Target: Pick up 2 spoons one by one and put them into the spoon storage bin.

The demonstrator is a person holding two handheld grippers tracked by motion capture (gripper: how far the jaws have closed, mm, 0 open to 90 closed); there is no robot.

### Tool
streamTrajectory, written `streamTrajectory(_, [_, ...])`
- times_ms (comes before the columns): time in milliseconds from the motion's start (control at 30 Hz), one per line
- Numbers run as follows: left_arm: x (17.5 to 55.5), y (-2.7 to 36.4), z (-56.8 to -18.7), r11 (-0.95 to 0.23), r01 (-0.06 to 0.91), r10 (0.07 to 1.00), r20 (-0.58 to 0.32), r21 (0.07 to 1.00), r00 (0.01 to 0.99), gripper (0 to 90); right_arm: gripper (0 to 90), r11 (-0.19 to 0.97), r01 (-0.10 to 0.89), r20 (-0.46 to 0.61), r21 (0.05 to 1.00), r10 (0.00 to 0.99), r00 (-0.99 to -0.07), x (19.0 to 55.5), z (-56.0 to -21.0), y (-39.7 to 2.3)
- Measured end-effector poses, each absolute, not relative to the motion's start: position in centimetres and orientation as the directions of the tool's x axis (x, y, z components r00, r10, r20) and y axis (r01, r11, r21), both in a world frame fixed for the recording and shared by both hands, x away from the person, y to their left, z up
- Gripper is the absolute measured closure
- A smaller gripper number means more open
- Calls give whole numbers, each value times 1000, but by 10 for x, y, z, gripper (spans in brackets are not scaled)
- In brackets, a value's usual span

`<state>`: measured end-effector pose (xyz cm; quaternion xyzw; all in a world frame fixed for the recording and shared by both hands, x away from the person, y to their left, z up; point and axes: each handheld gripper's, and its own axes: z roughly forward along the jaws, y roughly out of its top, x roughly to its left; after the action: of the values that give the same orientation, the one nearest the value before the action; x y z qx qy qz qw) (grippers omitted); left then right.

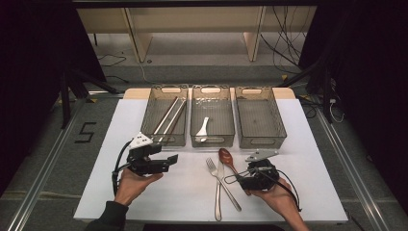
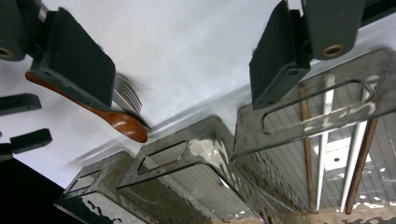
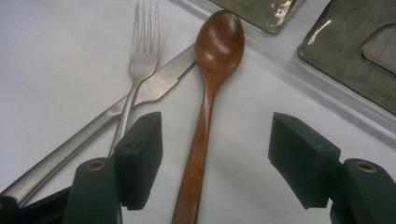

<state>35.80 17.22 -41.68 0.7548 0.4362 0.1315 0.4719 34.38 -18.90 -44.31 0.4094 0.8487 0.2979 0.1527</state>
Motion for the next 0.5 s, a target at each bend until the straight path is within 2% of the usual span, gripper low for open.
streamTrajectory(100, [353,178,-421,-191,528,790,-190,827,583,216,374,486,616,-9,620,789,-614,348,-445,-187])
streamTrajectory(500, [337,193,-434,-152,503,777,-212,851,593,211,459,518,646,-13,561,786,-619,363,-456,-171])
